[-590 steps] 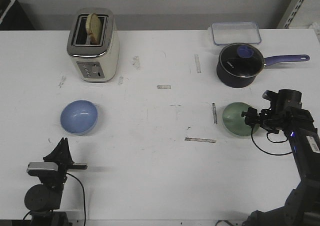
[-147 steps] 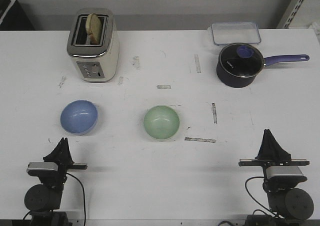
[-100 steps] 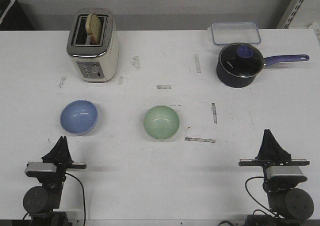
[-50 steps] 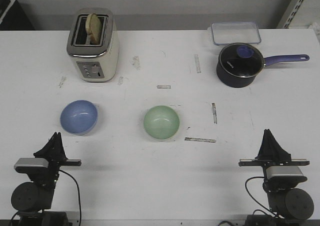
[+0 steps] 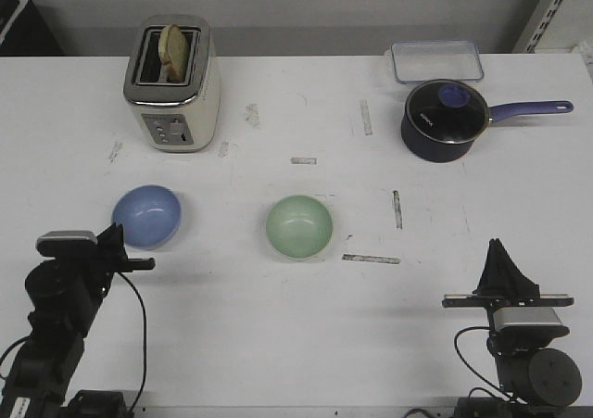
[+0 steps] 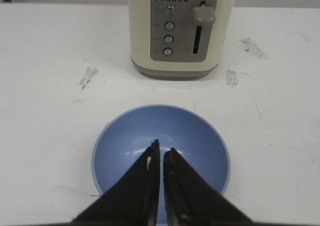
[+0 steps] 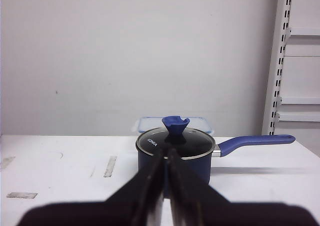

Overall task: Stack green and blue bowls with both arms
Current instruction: 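Reach the left gripper down and grasp the light blue bowl's rim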

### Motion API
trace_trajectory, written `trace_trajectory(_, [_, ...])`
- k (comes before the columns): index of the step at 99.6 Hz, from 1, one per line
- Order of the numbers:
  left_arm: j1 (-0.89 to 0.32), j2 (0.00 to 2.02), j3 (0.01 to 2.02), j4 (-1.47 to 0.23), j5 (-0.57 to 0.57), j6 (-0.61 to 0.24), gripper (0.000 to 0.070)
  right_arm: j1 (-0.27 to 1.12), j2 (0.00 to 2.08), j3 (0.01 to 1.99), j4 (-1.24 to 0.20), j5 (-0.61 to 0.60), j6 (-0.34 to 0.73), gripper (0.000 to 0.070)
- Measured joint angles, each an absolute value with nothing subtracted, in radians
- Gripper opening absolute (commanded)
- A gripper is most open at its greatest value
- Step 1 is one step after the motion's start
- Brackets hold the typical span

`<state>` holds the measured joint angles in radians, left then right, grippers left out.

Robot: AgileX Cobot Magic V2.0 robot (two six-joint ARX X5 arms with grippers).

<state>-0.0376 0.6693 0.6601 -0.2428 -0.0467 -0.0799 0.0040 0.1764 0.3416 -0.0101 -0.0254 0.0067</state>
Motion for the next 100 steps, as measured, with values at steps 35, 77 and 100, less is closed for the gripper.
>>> trace_trajectory(35, [-0.011, 1.044, 1.037, -0.675, -0.003, -0.226, 0.0001, 0.004, 0.176, 0.342, -0.010, -0.025, 0.007, 0.0000])
trace_trajectory(77, [0.222, 1.290, 1.241, -0.924, 0.283, -0.197, 0.0235, 0.004, 0.176, 0.342, -0.010, -0.025, 0.007, 0.0000])
trace_trajectory(100, [0.322, 1.334, 1.241, -0.912, 0.284, -0.149, 0.0408, 0.004, 0.176, 0.342, -0.010, -0.025, 0.007, 0.0000])
